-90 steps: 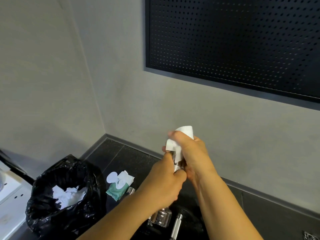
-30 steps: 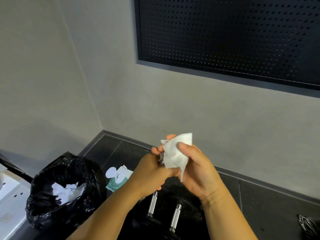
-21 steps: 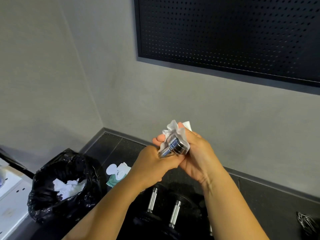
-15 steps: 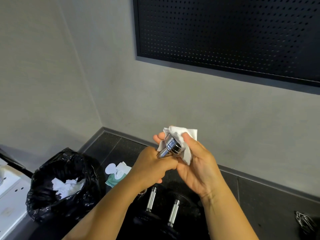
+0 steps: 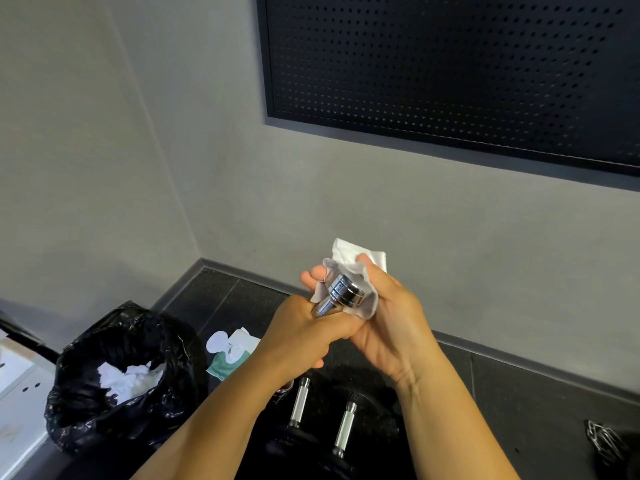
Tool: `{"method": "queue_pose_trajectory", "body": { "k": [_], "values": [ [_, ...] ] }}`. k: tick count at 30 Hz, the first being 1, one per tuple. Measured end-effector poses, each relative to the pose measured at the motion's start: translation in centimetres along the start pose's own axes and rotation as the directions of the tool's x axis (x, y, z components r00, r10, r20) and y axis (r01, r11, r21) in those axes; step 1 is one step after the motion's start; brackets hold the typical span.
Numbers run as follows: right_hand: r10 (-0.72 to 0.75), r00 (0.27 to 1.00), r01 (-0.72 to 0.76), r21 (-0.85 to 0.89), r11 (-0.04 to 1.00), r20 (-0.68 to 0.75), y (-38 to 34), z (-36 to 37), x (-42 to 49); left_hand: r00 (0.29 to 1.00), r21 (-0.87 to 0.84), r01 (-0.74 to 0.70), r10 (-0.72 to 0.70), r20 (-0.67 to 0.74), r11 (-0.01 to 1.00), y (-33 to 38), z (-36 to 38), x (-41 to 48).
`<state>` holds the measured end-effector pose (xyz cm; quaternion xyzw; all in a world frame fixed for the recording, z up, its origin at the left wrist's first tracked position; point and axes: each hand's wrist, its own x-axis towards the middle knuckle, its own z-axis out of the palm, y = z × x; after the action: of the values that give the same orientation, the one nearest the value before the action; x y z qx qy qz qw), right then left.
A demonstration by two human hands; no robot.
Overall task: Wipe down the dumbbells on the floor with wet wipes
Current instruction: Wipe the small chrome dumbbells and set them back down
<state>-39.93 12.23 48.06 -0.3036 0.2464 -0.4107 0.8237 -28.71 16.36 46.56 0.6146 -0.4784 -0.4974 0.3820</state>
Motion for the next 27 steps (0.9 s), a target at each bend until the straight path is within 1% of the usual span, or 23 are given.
{"method": "queue_pose_trajectory", "body": {
  "k": [3, 4, 7, 9, 12, 16, 18, 20, 21, 22, 24, 25, 27],
  "values": [
    [-0.052, 0.998, 0.052, 0.001, 0.999, 0.027, 1.0, -0.4, -0.7, 1.0, 0.0, 0.01, -0.01, -0.003, 1.0, -0.5, -0.1, 0.0],
    [-0.055, 0.998, 0.056, -0.034, 0.998, 0.017, 1.2, -0.4, -0.7, 1.0, 0.002, 0.007, -0.007, -0.005, 1.0, -0.5, 0.0, 0.0],
    [-0.047, 0.998, 0.038, -0.21, 0.977, -0.039, 0.8, 0.1, -0.2, 0.999, 0.03, 0.001, 0.0, -0.042, 1.0, -0.6, 0.1, 0.0],
    [-0.032, 0.997, 0.014, -0.256, 0.967, -0.063, 0.2, 0.6, 0.3, 0.998, 0.034, 0.012, -0.01, -0.058, 0.999, -0.6, 0.1, 0.1],
    [-0.002, 0.994, -0.021, -0.209, 0.978, -0.108, -0.4, 1.2, 1.2, 0.998, 0.043, 0.006, -0.003, -0.058, 0.999, -0.5, 0.1, 0.2],
    [0.034, 0.989, -0.049, -0.1, 0.994, -0.145, 0.0, 0.8, 2.2, 0.999, -0.052, 0.035, -0.036, -0.015, 0.998, -0.7, 0.2, 0.2],
    [0.066, 0.982, -0.068, -0.004, 0.998, -0.177, 0.6, 0.7, 2.6, 0.997, -0.1, 0.075, -0.076, -0.003, 0.992, -1.0, 0.2, 0.2],
    [0.066, 0.974, -0.05, 0.079, 0.996, -0.218, 1.5, 0.4, 2.8, 0.994, -0.157, 0.111, -0.111, 0.007, 0.981, -1.4, 0.1, 0.3],
    [0.044, 0.967, -0.025, 0.076, 0.997, -0.251, 2.0, 0.0, 3.0, 0.992, -0.181, 0.126, -0.126, 0.013, 0.975, -1.5, -0.1, 0.3],
    [0.013, 0.954, 0.0, 0.043, 0.999, -0.298, 2.6, -0.4, 3.1, 0.99, -0.2, 0.138, -0.138, 0.017, 0.97, -1.8, -0.2, 0.4],
    [-0.099, 0.903, 0.034, -0.16, 0.986, -0.418, 3.7, -1.4, 3.2, 0.986, -0.224, 0.169, -0.167, 0.027, 0.96, -2.3, -0.9, 0.7],
    [-0.17, 0.871, 0.035, -0.287, 0.957, -0.46, 4.2, -1.9, 3.2, 0.981, -0.243, 0.194, -0.191, 0.039, 0.95, -2.6, -1.2, 0.9],
    [-0.27, 0.834, 0.01, -0.477, 0.879, -0.481, 5.1, -2.6, 3.3, 0.967, -0.312, 0.254, -0.249, 0.056, 0.915, -3.0, -1.8, 1.3]
  ]
}}
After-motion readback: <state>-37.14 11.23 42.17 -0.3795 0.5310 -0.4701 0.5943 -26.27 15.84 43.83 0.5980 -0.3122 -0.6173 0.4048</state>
